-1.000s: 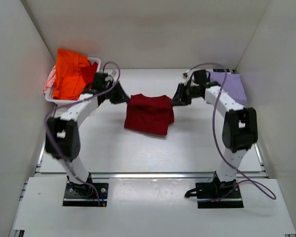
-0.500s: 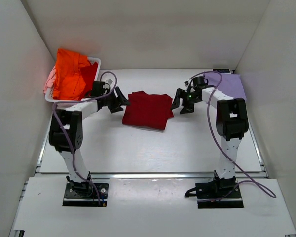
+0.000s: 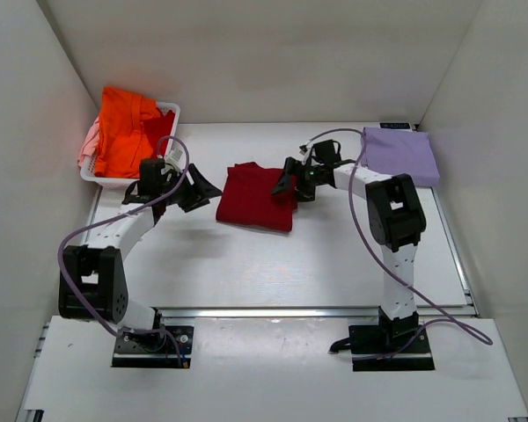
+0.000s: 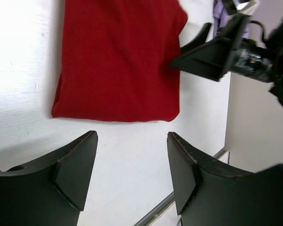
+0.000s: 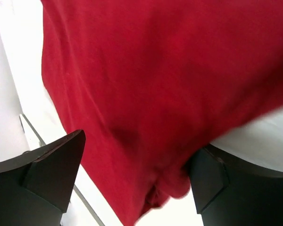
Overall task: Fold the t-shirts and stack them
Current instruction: Put the neatly folded tshirt into the corner of the board with the right arm
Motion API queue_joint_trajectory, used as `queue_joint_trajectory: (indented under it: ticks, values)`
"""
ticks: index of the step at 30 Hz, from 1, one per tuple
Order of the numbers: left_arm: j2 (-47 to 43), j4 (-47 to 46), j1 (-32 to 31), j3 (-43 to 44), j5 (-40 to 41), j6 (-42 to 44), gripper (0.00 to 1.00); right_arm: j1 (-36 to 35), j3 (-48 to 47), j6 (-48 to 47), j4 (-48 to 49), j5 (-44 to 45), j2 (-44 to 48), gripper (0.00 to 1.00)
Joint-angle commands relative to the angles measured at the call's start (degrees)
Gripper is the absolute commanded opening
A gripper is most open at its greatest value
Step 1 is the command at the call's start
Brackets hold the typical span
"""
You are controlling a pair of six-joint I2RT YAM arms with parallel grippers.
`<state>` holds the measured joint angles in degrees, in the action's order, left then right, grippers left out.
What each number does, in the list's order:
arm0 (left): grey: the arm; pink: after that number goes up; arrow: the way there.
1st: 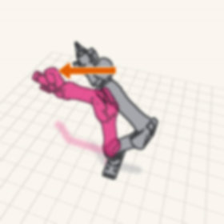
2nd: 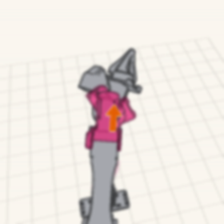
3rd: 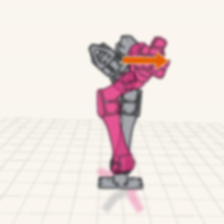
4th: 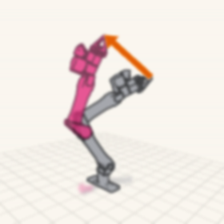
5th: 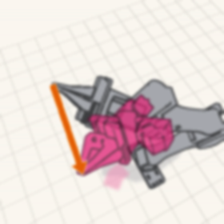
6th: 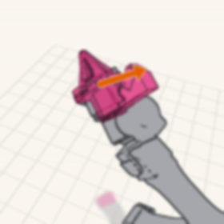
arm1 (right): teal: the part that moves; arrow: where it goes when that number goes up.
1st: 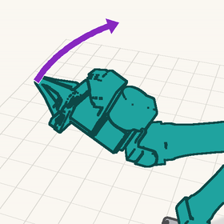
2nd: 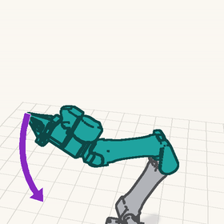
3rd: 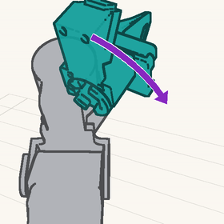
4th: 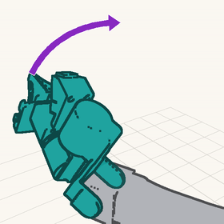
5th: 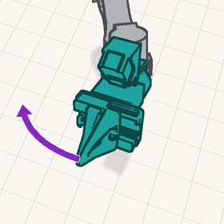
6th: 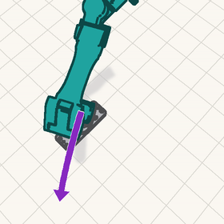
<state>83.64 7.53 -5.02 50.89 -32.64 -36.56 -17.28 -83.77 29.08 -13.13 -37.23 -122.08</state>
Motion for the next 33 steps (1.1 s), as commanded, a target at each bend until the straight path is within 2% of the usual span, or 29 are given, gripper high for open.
queue_joint_trajectory:
  ticks: [1, 4, 5, 6, 8, 12, 15, 17, 21, 26, 33]
  values:
    - [-4.3, 0.0, 1.2, -0.5, -1.5, -0.4, 0.72, -3.4, -3.8, 2.0, -1.0, 0.3, -5.2, 0.81]
    - [-6.1, 0.2, 1.9, -0.7, -2.3, -0.4, 0.72, -4.5, -9.6, 0.5, -7.1, 0.5, -8.8, 0.54]
    - [-6.7, 0.3, 2.1, -1.1, -2.3, -0.5, 0.72, -4.2, -10.3, -0.9, -8.5, 0.8, -9.0, 0.22]
    - [-7.3, 0.7, 2.1, -1.4, -2.2, -0.4, 0.72, -4.3, -11.9, -2.3, -10.8, 2.1, -9.8, 0.02]
    - [-8.3, 1.1, 2.7, -2.2, -2.2, -0.3, 0.71, -3.3, -13.6, -5.9, -15.1, 6.4, -9.1, 0.00]
    - [-10.3, 1.1, 2.7, -3.7, -2.3, -0.3, 0.71, -3.2, -18.0, -20.2, -25.2, 28.8, -4.6, 0.00]
    - [-11.0, 0.5, 2.0, -4.9, -1.7, -0.4, 0.71, -2.2, -15.5, -31.1, -24.1, 43.1, -0.6, 0.00]
    - [-10.7, -0.2, 1.3, -5.5, -2.3, -0.6, 0.71, -0.7, -11.2, -35.9, -20.1, 48.4, 2.8, 0.00]
    - [-9.7, -1.8, 0.9, -5.0, -2.3, -0.3, 0.72, 3.8, -7.9, -41.9, -16.0, 50.7, 7.6, 0.00]
    - [-6.3, -3.6, 1.1, -3.7, -2.7, 0.5, 0.71, 9.5, -9.7, -47.4, -16.0, 49.1, 12.2, 0.00]
    - [-1.6, -6.7, 0.6, -3.1, -4.7, -0.4, 0.70, 18.7, -18.0, -52.7, -16.8, 47.9, 11.9, 0.00]
